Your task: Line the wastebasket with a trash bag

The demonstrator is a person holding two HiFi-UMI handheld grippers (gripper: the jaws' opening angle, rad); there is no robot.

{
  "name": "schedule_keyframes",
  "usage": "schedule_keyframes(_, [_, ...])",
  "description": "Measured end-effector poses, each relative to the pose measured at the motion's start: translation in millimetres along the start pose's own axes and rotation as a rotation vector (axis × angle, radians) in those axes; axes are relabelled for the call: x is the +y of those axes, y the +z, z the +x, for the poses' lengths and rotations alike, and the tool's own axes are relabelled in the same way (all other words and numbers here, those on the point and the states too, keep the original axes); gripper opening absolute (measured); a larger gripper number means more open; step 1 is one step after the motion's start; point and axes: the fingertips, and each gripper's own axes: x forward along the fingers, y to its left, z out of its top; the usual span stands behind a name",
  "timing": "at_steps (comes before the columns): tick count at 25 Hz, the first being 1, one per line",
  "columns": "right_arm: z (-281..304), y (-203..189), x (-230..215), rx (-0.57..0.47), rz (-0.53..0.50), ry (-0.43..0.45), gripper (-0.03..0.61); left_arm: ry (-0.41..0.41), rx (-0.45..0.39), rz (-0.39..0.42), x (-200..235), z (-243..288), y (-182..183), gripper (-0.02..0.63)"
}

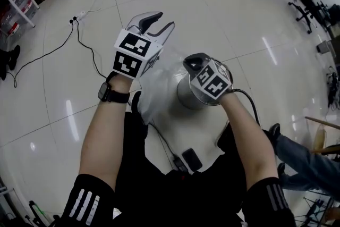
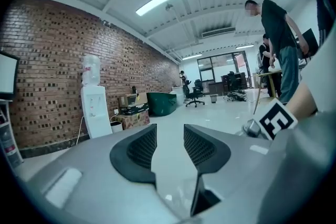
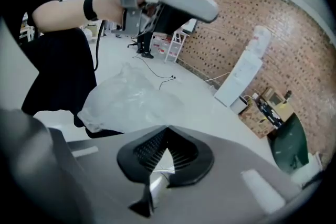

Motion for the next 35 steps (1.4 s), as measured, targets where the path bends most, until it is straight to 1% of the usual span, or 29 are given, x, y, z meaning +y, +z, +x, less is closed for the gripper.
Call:
schedule_keyframes(3, [-38.9, -10.5, -22.5, 0.011, 0.042, -0.046, 0.006, -0.01, 0.02, -0.02, -0.7, 0.7, -3.4, 0.155])
schedule_keyframes(7, [-80.3, -34.8, -40.0, 0.046, 0.094, -0.086, 0.006, -0.036, 0.041, -0.009, -9.2, 6.2, -8.5, 0.155])
schedule_keyframes(10, [-106.1, -61.0, -47.5, 0.094, 0.135, -0.106, 0.006, -0.079, 0.076, 0.008, -22.6, 15.6, -15.6, 0.155])
schedule_keyframes(13, [-123.8, -95.3, -47.4, 0.16, 0.204, -0.097, 0.006, -0.123, 0.135, 0.044, -38.2, 27.3, -27.4, 0.155])
schedule_keyframes(17, [-127.2, -146.5, -31.1, 0.239, 0.322, -0.029, 0.006, -0.171, 0.193, 0.094, -60.2, 40.6, -38.8, 0.155])
schedule_keyframes(21, [-110.5, -198.0, -3.3, 0.297, 0.414, 0.076, 0.006, -0.231, 0.246, 0.139, -86.3, 53.7, -47.5, 0.155])
schedule_keyframes(23, [-99.4, -220.5, 13.1, 0.341, 0.454, 0.144, 0.006, -0.268, 0.282, 0.168, -100.1, 59.9, -53.9, 0.156])
schedule_keyframes(26, [-85.5, -247.4, 36.0, 0.424, 0.462, 0.241, 0.006, -0.319, 0.343, 0.253, -119.7, 68.7, -65.4, 0.156])
schedule_keyframes(29, [-76.1, -264.2, 51.5, 0.465, 0.477, 0.312, 0.006, -0.365, 0.387, 0.312, -137.9, 77.8, -72.9, 0.156])
schedule_keyframes(31, [-70.2, -271.6, 55.4, 0.481, 0.488, 0.332, 0.006, -0.392, 0.409, 0.334, -148.4, 83.5, -77.8, 0.156])
schedule_keyframes(35, [-59.4, -278.4, 54.2, 0.476, 0.465, 0.33, 0.007, -0.416, 0.435, 0.368, -163.2, 93.4, -84.0, 0.156])
